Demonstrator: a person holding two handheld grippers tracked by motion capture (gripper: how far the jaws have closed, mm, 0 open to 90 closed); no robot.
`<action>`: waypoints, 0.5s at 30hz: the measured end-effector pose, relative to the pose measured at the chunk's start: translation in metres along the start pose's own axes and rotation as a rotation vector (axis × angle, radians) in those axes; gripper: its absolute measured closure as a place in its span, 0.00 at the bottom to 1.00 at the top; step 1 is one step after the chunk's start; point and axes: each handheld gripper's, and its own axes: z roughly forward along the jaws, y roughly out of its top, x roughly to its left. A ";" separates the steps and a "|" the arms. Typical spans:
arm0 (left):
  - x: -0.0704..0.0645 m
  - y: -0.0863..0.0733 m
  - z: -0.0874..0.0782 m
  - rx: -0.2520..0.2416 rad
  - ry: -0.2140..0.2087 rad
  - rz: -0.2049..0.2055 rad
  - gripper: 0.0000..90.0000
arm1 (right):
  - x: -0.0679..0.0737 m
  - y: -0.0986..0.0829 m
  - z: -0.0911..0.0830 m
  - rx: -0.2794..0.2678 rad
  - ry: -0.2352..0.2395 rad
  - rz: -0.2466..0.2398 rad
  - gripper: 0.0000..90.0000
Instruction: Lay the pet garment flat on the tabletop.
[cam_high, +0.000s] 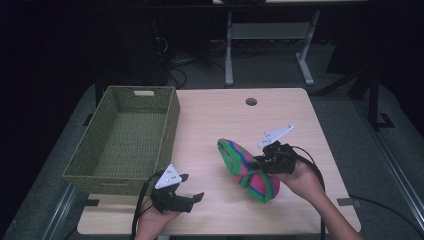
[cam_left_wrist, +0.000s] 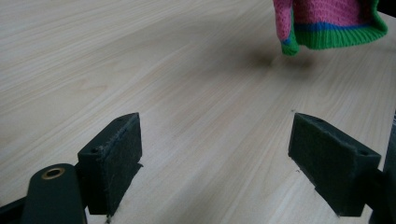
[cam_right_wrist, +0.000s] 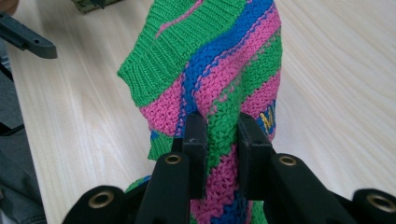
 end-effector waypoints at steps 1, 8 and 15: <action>0.000 0.000 0.001 0.001 -0.001 -0.002 0.19 | 0.002 -0.002 0.003 0.004 0.006 0.004 0.84; -0.001 0.000 0.000 0.004 -0.002 0.004 0.19 | 0.005 -0.009 0.017 0.024 0.030 0.023 0.84; 0.000 0.000 0.001 0.005 -0.005 0.000 0.19 | 0.006 -0.013 0.027 0.037 0.047 0.026 0.84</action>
